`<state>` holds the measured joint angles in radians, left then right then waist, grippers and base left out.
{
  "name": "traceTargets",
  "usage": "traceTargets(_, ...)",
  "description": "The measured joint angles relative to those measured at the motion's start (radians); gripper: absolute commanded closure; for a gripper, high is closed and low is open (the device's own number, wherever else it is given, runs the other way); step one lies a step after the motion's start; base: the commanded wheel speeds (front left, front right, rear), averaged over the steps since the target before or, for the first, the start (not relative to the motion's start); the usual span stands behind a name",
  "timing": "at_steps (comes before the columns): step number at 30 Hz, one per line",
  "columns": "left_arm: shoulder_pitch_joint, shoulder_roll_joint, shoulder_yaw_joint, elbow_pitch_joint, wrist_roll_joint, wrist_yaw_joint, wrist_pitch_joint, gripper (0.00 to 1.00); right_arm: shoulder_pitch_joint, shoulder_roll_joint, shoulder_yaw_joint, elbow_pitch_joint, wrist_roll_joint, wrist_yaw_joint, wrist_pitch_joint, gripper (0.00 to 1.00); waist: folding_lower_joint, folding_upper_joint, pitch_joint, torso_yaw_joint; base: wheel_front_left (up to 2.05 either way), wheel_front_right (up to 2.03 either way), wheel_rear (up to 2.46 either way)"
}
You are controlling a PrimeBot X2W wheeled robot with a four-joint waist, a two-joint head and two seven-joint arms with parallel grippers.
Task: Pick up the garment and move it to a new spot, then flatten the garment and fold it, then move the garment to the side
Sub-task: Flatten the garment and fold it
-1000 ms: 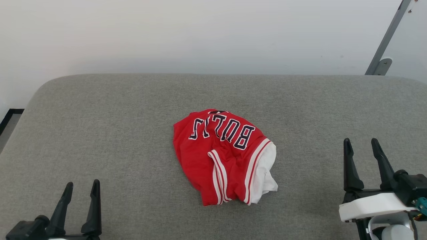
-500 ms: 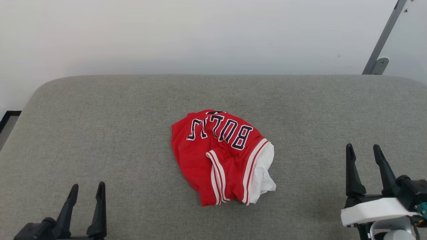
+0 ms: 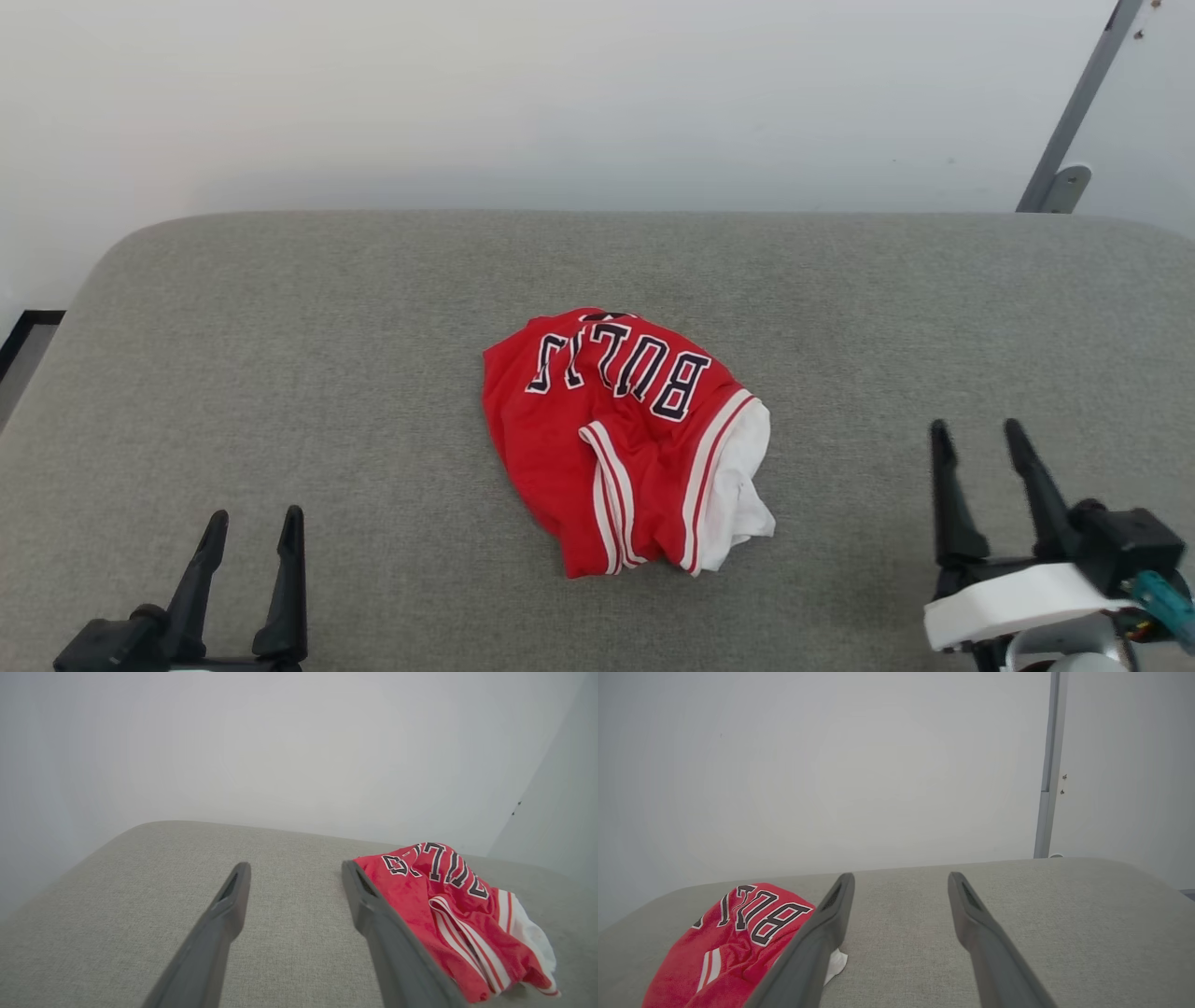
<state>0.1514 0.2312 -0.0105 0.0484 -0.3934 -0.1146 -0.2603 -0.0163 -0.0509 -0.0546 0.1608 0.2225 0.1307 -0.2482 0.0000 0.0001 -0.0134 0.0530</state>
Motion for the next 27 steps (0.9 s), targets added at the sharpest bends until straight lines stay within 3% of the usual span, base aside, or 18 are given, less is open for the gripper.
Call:
traceTargets(9, -0.023, 0.006, -0.009, -0.001, 0.016, -0.008, 0.000, 0.00, -0.001, 0.000, 0.055, 0.003, -0.006, 0.000, 0.089, 0.00, 0.0000, 0.0000, 0.013, 0.042, 0.00, 0.00, 0.00)
traceTargets(18, -0.067, 0.018, -0.036, 0.005, 0.006, -0.009, 0.000, 0.00, -0.060, -0.068, 0.146, 0.026, 0.025, 0.000, 0.336, 0.00, 0.0001, 0.0000, 0.061, 0.104, 0.00, 0.00, 0.00)
traceTargets(27, -0.109, 0.009, -0.070, 0.021, -0.021, -0.010, -0.001, 0.00, -0.137, -0.164, 0.230, 0.057, 0.058, 0.000, 0.671, 0.00, 0.0000, -0.0001, 0.117, 0.180, 0.00, 0.00, 0.00)
